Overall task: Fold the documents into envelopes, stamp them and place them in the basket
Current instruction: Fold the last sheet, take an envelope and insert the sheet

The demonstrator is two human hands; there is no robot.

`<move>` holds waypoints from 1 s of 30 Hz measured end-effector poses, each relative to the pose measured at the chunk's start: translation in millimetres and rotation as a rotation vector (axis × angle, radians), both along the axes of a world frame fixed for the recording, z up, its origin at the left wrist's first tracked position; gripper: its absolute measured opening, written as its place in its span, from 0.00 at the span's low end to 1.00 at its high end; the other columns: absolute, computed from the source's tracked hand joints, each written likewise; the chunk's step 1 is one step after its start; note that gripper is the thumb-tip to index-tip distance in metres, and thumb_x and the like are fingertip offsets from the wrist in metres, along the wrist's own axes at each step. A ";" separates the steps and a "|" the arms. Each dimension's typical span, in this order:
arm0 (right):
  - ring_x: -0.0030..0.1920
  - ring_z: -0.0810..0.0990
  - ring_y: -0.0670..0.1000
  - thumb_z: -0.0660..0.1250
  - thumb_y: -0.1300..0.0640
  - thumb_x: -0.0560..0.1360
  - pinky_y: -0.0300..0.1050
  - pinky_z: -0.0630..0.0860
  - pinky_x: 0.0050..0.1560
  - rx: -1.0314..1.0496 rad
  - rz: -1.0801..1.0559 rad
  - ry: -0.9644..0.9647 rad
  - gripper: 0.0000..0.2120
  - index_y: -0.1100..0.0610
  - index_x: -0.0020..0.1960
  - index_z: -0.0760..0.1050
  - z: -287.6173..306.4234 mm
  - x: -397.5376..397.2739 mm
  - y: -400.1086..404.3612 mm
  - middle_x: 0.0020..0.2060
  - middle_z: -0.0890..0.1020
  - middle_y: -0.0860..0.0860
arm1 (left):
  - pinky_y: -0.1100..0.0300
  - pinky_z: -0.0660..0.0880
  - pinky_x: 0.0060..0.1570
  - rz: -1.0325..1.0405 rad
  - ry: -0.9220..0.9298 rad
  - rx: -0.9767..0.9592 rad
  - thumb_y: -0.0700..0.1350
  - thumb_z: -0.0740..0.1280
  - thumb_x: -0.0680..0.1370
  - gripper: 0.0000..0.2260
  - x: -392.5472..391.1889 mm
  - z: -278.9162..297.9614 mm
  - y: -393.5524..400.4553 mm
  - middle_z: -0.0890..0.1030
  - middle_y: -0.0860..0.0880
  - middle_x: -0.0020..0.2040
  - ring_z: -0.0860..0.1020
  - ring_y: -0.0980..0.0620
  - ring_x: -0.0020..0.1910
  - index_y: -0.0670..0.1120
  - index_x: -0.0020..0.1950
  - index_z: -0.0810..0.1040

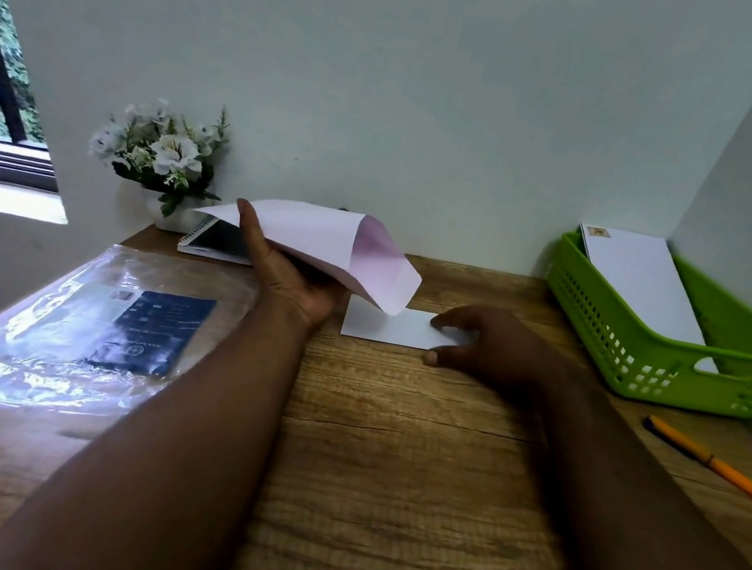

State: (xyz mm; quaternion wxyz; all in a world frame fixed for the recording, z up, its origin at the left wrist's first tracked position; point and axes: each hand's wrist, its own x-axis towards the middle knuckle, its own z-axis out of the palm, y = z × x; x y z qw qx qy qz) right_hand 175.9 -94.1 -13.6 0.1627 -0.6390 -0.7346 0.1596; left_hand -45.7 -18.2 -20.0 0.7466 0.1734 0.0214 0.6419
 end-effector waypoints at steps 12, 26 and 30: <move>0.52 0.80 0.60 0.54 0.42 0.79 0.50 0.73 0.46 0.524 -0.088 -0.363 0.23 0.47 0.73 0.61 5.4 -6.4 10.1 0.54 0.82 0.56 | 0.33 0.71 0.57 0.022 -0.023 0.037 0.71 0.63 0.69 0.30 -2.5 1.3 -1.3 0.76 0.41 0.53 0.72 0.37 0.61 0.48 0.56 0.74; 0.46 0.82 0.51 0.62 0.62 0.77 0.43 0.77 0.47 0.815 -0.271 0.329 0.12 0.57 0.56 0.79 16.4 1.6 3.5 0.48 0.84 0.54 | 0.32 0.69 0.59 0.053 -0.025 0.020 0.70 0.64 0.69 0.30 -3.3 1.1 -0.9 0.76 0.41 0.53 0.76 0.37 0.56 0.48 0.58 0.72; 0.22 0.73 0.44 0.62 0.63 0.78 0.35 0.69 0.21 0.344 -0.245 1.378 0.08 0.61 0.50 0.80 30.6 2.3 4.6 0.31 0.81 0.50 | 0.31 0.68 0.60 0.075 -0.052 0.009 0.69 0.64 0.70 0.28 -3.7 -0.3 1.8 0.78 0.42 0.46 0.77 0.39 0.50 0.48 0.56 0.72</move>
